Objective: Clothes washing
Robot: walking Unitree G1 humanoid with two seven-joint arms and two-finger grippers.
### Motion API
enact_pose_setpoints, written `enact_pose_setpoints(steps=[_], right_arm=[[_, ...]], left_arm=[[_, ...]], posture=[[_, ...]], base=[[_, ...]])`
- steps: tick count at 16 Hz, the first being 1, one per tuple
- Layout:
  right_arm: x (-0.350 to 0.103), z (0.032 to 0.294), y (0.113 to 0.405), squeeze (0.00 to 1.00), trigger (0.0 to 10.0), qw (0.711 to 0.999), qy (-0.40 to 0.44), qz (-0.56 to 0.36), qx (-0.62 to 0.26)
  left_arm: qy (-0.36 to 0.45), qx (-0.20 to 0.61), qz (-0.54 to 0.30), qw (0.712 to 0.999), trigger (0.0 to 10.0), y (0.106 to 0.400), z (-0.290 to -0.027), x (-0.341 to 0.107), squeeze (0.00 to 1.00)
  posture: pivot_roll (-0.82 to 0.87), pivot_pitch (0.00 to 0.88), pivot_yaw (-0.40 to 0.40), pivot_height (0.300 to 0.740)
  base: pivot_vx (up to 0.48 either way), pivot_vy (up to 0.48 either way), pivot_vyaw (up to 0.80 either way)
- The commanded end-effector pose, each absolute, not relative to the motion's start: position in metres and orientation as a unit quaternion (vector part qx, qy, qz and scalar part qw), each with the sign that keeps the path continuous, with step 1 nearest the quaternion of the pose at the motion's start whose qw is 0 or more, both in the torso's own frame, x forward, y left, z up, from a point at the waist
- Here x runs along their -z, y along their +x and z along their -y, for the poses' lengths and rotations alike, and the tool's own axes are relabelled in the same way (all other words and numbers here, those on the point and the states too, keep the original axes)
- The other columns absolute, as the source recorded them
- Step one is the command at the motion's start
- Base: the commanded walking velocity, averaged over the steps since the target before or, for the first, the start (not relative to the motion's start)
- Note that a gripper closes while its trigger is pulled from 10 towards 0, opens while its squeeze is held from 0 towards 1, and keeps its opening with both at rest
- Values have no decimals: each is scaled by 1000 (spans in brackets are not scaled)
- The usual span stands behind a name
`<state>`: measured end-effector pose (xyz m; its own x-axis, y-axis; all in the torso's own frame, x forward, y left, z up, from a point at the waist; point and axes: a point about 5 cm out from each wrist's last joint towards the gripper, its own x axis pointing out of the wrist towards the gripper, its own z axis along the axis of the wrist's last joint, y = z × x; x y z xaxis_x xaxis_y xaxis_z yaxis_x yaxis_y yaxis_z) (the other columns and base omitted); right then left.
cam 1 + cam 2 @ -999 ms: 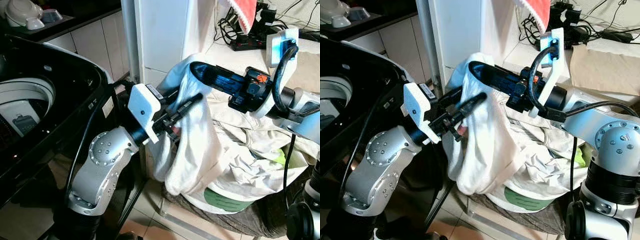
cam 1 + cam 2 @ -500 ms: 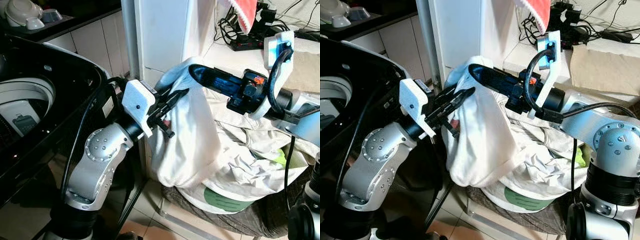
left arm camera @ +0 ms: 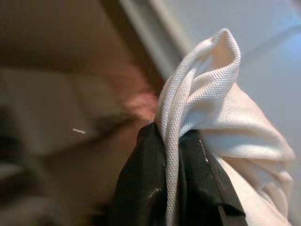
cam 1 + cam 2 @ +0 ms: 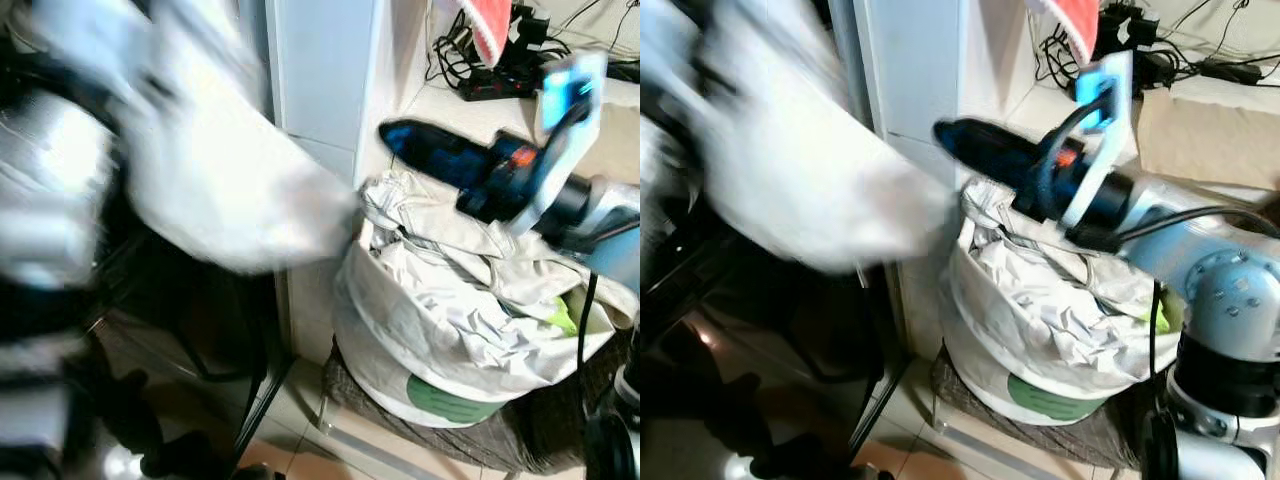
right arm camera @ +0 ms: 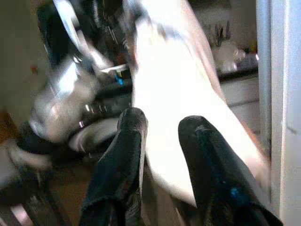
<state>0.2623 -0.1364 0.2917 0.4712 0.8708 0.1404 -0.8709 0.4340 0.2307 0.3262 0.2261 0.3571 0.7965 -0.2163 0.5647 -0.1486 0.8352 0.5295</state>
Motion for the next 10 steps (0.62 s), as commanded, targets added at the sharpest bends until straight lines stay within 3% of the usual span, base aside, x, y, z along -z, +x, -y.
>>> enact_pose_setpoints(steps=[1, 3, 5, 7, 8, 9, 10], right_arm=[[-287, 128, 261, 0, 10000, 854, 100, -5, -510], [-280, 119, 264, 0, 10000, 876, 48, -5, -479], [-277, 111, 264, 0, 10000, 880, 44, 3, -474], [-273, 103, 260, 0, 10000, 874, 45, 11, -483], [-268, 100, 259, 0, 10000, 876, 34, 14, -482], [-264, 98, 258, 0, 10000, 876, 24, 11, -481], [-262, 97, 257, 0, 10000, 875, 20, 8, -483]], left_arm=[[343, -42, 319, 883, 0, 328, -244, -374, 0], [419, -117, 287, 853, 0, 329, -267, -387, 0], [478, -165, 203, 838, 0, 340, -292, -367, 0], [524, -173, 103, 827, 0, 353, -309, -315, 0], [540, -156, 30, 826, 4157, 358, -316, -279, 0], [534, -140, -30, 833, 10000, 360, -320, -252, 0], [524, -127, -82, 838, 10000, 357, -324, -234, 0]], posture=[[-14, 0, 22, 740], [-10, 0, 25, 740], [-10, 0, 29, 740], [-14, 0, 35, 740], [-13, 0, 35, 740], [-18, 0, 38, 740], [-18, 0, 39, 740]], base=[[0, 0, 0], [0, 0, 0], [0, 0, 0], [0, 0, 0], [0, 0, 0], [0, 0, 0], [0, 0, 0]])
